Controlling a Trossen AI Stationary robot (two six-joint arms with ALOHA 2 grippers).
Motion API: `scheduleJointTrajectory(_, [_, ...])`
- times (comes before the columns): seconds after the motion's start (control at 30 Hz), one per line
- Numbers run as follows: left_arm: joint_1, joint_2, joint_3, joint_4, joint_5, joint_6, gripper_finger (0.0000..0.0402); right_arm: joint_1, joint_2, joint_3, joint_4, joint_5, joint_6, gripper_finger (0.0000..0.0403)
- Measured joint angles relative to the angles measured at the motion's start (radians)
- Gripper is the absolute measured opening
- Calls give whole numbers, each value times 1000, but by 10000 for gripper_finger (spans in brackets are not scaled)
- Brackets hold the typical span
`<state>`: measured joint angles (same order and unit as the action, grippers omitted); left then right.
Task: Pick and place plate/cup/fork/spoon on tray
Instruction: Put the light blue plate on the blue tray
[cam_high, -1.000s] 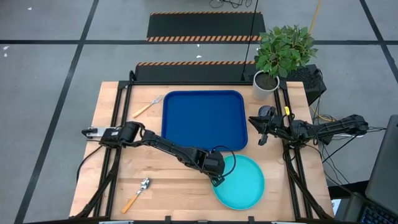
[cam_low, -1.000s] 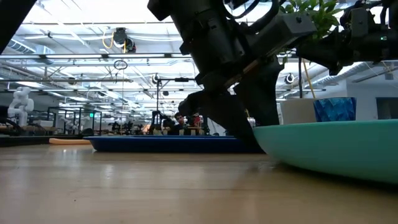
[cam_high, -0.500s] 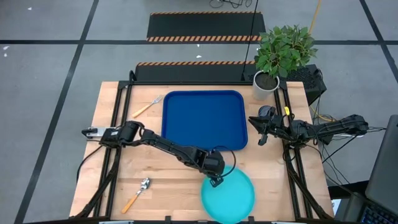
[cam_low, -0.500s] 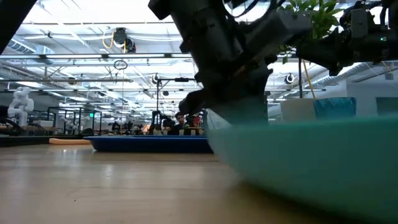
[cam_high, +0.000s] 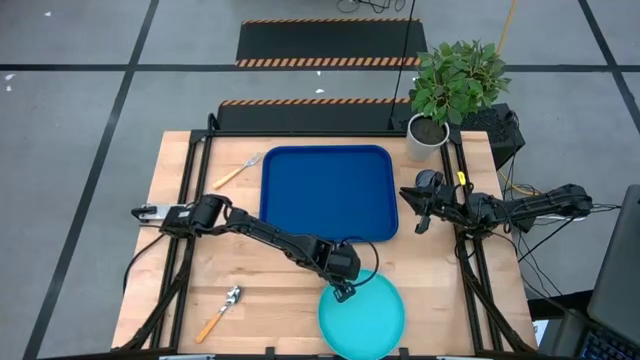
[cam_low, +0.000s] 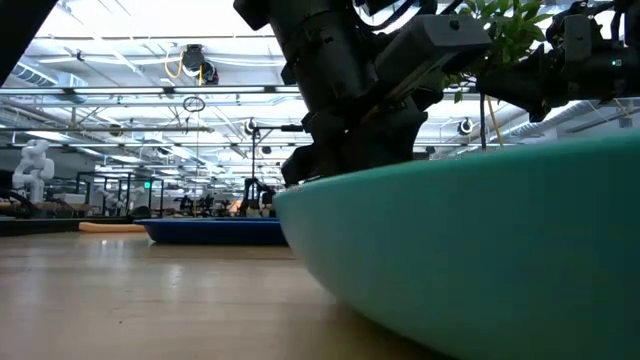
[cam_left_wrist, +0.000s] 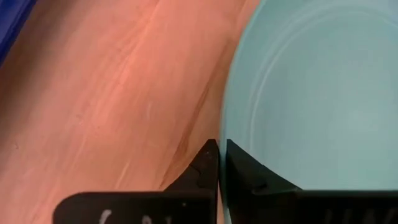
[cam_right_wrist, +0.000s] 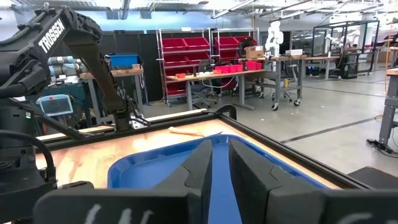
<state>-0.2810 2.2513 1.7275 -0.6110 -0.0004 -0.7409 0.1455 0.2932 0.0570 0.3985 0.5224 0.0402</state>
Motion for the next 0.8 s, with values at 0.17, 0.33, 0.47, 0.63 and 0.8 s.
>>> scheduleJointTrajectory(0.17, [7, -6, -1, -8, 31, 33, 6, 0, 0, 0, -4, 0, 0, 50])
scheduleJointTrajectory(0.33, [18, -38, -3, -28, 34, 69, 6, 0, -1, 0, -31, 0, 0, 50])
scheduleJointTrajectory(0.47, [27, -67, -3, -60, 26, 93, 6, 0, -2, 0, -33, 0, 0, 50])
scheduleJointTrajectory(0.63, [46, -107, -3, -111, 11, 123, 6, 0, -4, 0, -29, 0, 0, 50])
scheduleJointTrajectory(0.8, [65, -125, -3, -124, 15, 148, 6, 0, -5, 0, -30, 0, 0, 50])
